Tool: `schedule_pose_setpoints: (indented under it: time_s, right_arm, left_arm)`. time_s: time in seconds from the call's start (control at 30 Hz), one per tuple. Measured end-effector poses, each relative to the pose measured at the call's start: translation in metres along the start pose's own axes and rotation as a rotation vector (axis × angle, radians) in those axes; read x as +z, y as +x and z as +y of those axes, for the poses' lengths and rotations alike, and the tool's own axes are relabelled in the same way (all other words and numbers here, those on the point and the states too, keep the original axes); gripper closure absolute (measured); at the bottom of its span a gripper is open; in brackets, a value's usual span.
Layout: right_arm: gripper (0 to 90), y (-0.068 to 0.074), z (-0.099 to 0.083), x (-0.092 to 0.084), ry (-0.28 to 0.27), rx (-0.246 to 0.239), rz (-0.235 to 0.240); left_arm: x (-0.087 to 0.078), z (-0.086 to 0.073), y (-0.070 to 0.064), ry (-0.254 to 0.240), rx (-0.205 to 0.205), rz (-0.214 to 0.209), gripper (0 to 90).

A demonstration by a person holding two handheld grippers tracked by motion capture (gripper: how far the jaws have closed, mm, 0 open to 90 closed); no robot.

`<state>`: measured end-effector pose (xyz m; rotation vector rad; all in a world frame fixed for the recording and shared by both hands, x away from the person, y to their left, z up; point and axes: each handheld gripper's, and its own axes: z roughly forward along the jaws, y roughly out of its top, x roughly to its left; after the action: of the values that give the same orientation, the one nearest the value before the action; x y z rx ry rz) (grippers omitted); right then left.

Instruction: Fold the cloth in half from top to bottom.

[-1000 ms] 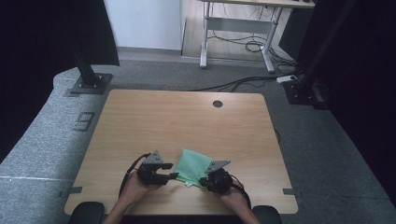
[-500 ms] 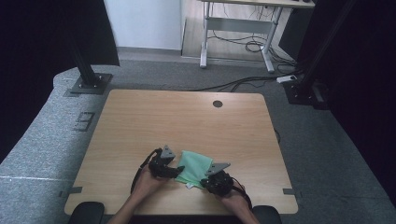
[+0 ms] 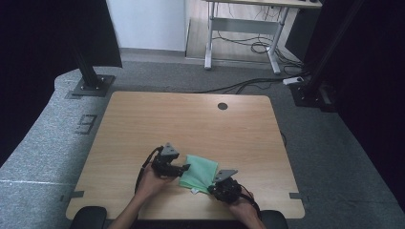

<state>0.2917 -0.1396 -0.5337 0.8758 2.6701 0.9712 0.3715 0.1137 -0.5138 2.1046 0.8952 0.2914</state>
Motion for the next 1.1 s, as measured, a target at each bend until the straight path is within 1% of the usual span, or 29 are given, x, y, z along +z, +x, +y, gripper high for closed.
schedule_pose_setpoints:
  time_s: [0.03,0.07,0.1,0.13,0.2,0.23,0.33,0.37,0.43,0.47,0.5,0.53,0.6,0.63,0.7,0.8,0.83,0.97,1.03,1.07,1.1]
  right_arm:
    - [85.0,0.000,0.000,0.000,0.000,0.001,0.001]
    - [85.0,-0.001,0.000,0.000,-0.002,0.001,0.001]
    - [85.2,-0.001,0.000,0.000,-0.004,0.001,-0.001]
    - [85.2,-0.001,0.000,0.000,-0.002,0.000,-0.005]
    - [85.3,-0.003,0.000,0.000,-0.002,0.003,-0.014]
    - [85.4,-0.004,0.000,0.000,-0.005,0.003,-0.016]
    - [85.5,-0.008,-0.001,-0.001,-0.003,0.009,-0.028]
    - [85.5,-0.009,-0.001,-0.001,-0.003,0.009,-0.032]
    - [85.6,-0.010,-0.001,-0.001,-0.003,0.012,-0.038]
    - [85.6,-0.011,-0.001,-0.001,-0.003,0.015,-0.039]
    - [85.6,-0.012,-0.001,-0.001,-0.004,0.017,-0.040]
    - [85.6,-0.013,-0.001,-0.001,-0.005,0.021,-0.041]
    - [85.4,-0.014,-0.001,-0.001,-0.010,0.020,-0.035]
    - [85.4,-0.014,-0.002,-0.001,-0.011,0.020,-0.034]
    - [85.3,-0.014,-0.002,-0.001,-0.012,0.023,-0.031]
    - [85.0,-0.015,-0.003,-0.001,-0.016,0.027,-0.029]
    - [84.9,-0.015,-0.003,-0.001,-0.018,0.029,-0.030]
    - [84.6,-0.016,-0.003,-0.002,-0.023,0.037,-0.019]
    - [84.5,-0.017,-0.003,-0.001,-0.025,0.040,-0.016]
    - [84.5,-0.017,-0.003,-0.001,-0.025,0.043,-0.017]
    - [84.4,-0.017,-0.002,0.000,-0.026,0.044,-0.021]
  left_arm:
    - [0.003,0.004,0.004,-0.006,-0.004,0.014,27.9]
    - [0.007,0.007,0.007,-0.010,-0.017,0.026,27.7]
    - [0.011,0.009,0.010,-0.005,-0.024,0.032,27.7]
    - [0.015,0.010,0.012,0.010,-0.023,0.040,27.7]
    - [0.024,0.008,0.012,0.051,0.004,0.071,27.7]
    - [0.027,0.006,0.012,0.064,0.013,0.081,27.7]
    - [0.033,-0.002,0.011,0.097,0.030,0.102,27.9]
    - [0.035,-0.004,0.011,0.100,0.025,0.099,27.9]
    - [0.036,-0.006,0.013,0.091,0.000,0.085,27.9]
    - [0.035,-0.006,0.013,0.088,0.002,0.086,27.8]
    - [0.032,-0.005,0.012,0.078,0.009,0.097,27.9]
    - [0.029,-0.003,0.009,0.064,0.016,0.097,27.9]
    - [0.019,-0.002,0.001,0.030,0.025,0.056,27.2]
    - [0.015,-0.003,-0.004,0.026,0.036,0.042,26.0]
    - [0.009,-0.008,-0.014,0.036,0.061,0.025,23.5]
    - [0.005,-0.023,-0.022,0.076,0.087,0.024,21.0]
    - [0.003,-0.028,-0.024,0.085,0.082,0.022,20.5]
    - [-0.004,-0.045,-0.023,0.080,0.035,0.006,20.0]
    - [-0.003,-0.049,-0.021,0.079,0.022,0.002,19.9]
    - [-0.002,-0.049,-0.020,0.078,0.021,0.002,19.8]
    - [-0.001,-0.049,-0.020,0.080,0.028,0.010,19.1]
